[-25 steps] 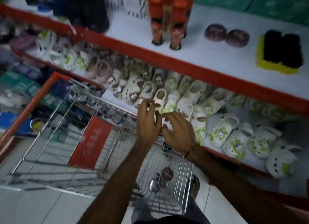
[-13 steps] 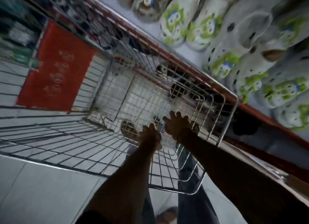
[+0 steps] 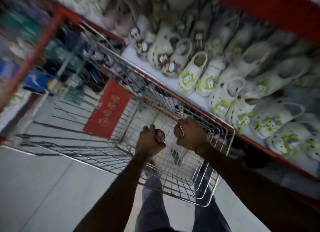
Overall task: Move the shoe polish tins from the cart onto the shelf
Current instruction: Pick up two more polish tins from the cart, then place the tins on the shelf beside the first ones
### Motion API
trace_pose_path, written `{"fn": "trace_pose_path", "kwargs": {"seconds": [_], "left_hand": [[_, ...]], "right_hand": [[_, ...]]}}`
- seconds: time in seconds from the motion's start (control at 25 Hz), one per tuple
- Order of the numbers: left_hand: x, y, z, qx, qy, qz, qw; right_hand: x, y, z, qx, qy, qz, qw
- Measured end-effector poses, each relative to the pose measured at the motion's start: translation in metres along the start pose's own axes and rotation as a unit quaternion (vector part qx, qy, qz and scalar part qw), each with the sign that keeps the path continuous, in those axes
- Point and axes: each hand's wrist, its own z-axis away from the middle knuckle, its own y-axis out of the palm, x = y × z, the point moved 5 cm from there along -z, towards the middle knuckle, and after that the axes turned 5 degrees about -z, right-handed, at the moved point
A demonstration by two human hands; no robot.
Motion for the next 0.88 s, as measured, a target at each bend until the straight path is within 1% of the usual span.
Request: {"fn": "trace_pose_path", "kwargs": {"seconds": [0.12,0.2,0.28,0.4,0.48,0.56,0.64,0.72,0.76,0.84,0.88], "left_hand": [[-0.021,-0.100,0.015,-0.123,0.040,0.057,0.990],[-0.045,-0.165,0.028,-0.202,0.079,0.085,0.972],[-0.072,-0.214,0.037,-0.271,0.120,0.102,0.950],[-0.133,-0.271,0.060,-0.336,0.234,0.129,0.903],[-0.181,-0.292,0.070,-0.345,0.304,0.136,0.878],[-0.237,-0.301,0.080,-0.333,0.362,0.153,0.857],[-0.291,-0.299,0.086,-0.323,0.412,0.159,0.837],[-0.341,-0.293,0.086,-0.300,0.444,0.144,0.832],[-0.366,-0.289,0.084,-0.279,0.450,0.129,0.839],[-0.404,-0.278,0.074,-0.230,0.432,0.078,0.869],[-0.417,-0.272,0.066,-0.207,0.418,0.048,0.883]], "right_hand": [[0.053,-0.089,0.010,-0.101,-0.049,-0.024,0.993],[0.083,-0.147,0.022,-0.175,-0.077,-0.039,0.981],[0.104,-0.198,0.034,-0.249,-0.110,-0.047,0.961],[0.115,-0.272,0.073,-0.375,-0.142,-0.060,0.914],[0.108,-0.312,0.104,-0.445,-0.142,-0.064,0.882],[0.086,-0.349,0.138,-0.518,-0.127,-0.063,0.844],[0.052,-0.379,0.164,-0.570,-0.083,-0.060,0.816],[0.014,-0.404,0.178,-0.567,0.000,-0.054,0.822],[-0.005,-0.415,0.182,-0.553,0.046,-0.046,0.830],[-0.032,-0.424,0.182,-0.510,0.118,-0.011,0.852],[-0.041,-0.424,0.178,-0.485,0.143,0.023,0.863]]}}
